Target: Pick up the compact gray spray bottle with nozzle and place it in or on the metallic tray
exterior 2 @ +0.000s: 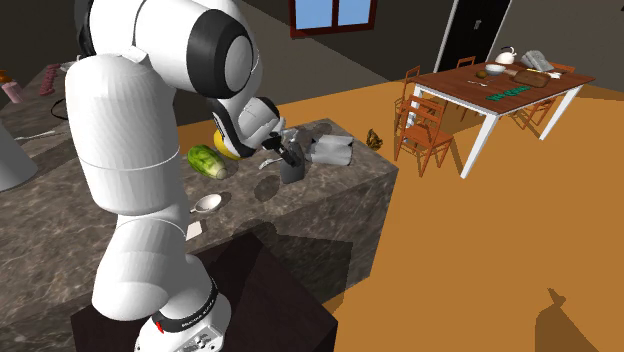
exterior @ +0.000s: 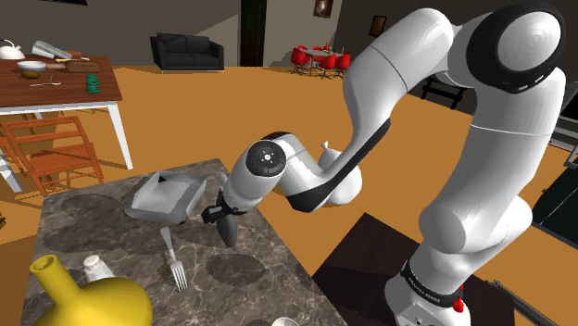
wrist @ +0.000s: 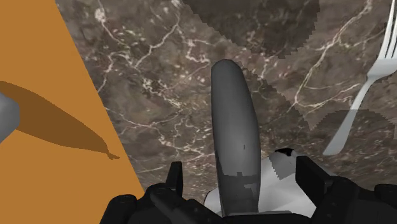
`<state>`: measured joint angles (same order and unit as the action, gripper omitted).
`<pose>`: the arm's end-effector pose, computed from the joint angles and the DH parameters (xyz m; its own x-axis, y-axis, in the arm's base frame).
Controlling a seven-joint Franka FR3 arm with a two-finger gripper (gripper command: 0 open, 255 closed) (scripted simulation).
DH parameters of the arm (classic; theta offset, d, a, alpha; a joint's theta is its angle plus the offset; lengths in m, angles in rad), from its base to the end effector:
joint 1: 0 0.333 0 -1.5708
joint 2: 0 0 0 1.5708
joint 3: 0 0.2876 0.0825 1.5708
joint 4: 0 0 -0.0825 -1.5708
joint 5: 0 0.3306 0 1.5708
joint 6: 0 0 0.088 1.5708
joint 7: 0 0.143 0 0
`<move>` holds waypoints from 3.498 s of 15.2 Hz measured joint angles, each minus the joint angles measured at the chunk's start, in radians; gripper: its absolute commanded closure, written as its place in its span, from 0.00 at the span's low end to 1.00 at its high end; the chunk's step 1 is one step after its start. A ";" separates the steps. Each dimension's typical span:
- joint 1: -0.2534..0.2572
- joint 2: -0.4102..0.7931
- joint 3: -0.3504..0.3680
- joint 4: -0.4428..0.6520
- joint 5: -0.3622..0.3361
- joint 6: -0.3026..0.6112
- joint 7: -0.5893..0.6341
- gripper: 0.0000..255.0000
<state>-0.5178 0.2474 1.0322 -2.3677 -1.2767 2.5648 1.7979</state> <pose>0.4184 0.2424 0.2590 0.8310 -0.2113 0.5145 -0.2457 -0.9694 -0.0013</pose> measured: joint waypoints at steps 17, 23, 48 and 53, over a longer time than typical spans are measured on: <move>0.010 0.018 -0.012 0.009 -0.022 -0.008 0.011 1.00; -0.056 -0.079 0.053 -0.011 0.122 0.031 -0.096 1.00; -0.017 0.017 0.042 0.305 0.340 -0.160 -0.421 1.00; 0.150 0.246 -0.074 0.554 0.210 -0.281 -0.436 1.00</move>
<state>-0.3678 0.4935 0.9583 -1.8136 -1.0665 2.2840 1.3620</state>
